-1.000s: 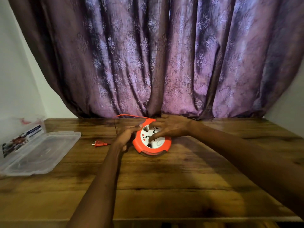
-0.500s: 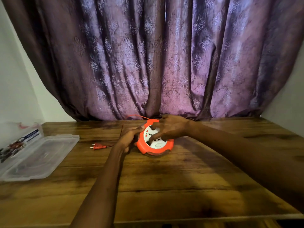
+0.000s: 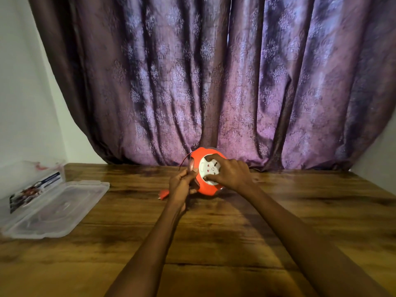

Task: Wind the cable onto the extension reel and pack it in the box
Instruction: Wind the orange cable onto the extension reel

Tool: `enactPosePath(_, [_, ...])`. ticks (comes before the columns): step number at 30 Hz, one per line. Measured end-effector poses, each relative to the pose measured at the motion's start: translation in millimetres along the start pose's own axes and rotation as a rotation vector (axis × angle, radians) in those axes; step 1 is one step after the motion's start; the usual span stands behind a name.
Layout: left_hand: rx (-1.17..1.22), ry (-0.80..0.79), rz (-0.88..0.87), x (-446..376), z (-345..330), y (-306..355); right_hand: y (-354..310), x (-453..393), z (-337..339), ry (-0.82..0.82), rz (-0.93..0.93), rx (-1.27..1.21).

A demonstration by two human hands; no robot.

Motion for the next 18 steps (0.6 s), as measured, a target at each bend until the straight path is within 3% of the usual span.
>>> enactPosePath(7, [0.173,0.046,-0.074,12,-13,1,16,-5,-10,-0.072,-0.461,-0.397])
enactPosePath(13, [0.155,0.056,-0.103,12,-12,-1,22,0,-47,-0.263,-0.737,-1.08])
enactPosePath(16, [0.144,0.094,-0.09,10,-4,-3,21,-2,-51,-0.293,-0.681,-1.03])
enactPosePath(18, [0.123,0.144,-0.059,6,5,-6,23,-8,-40,-0.247,-0.546,-0.778])
Point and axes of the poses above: each hand's wrist, its own x-axis away from the middle knuckle, its own z-axis out of the back of the hand, y = z × x, the point moved 9 cm from there along -x, towards the middle knuckle, and after that the axes turned 13 degrees about -z, right-handed, at the moved point
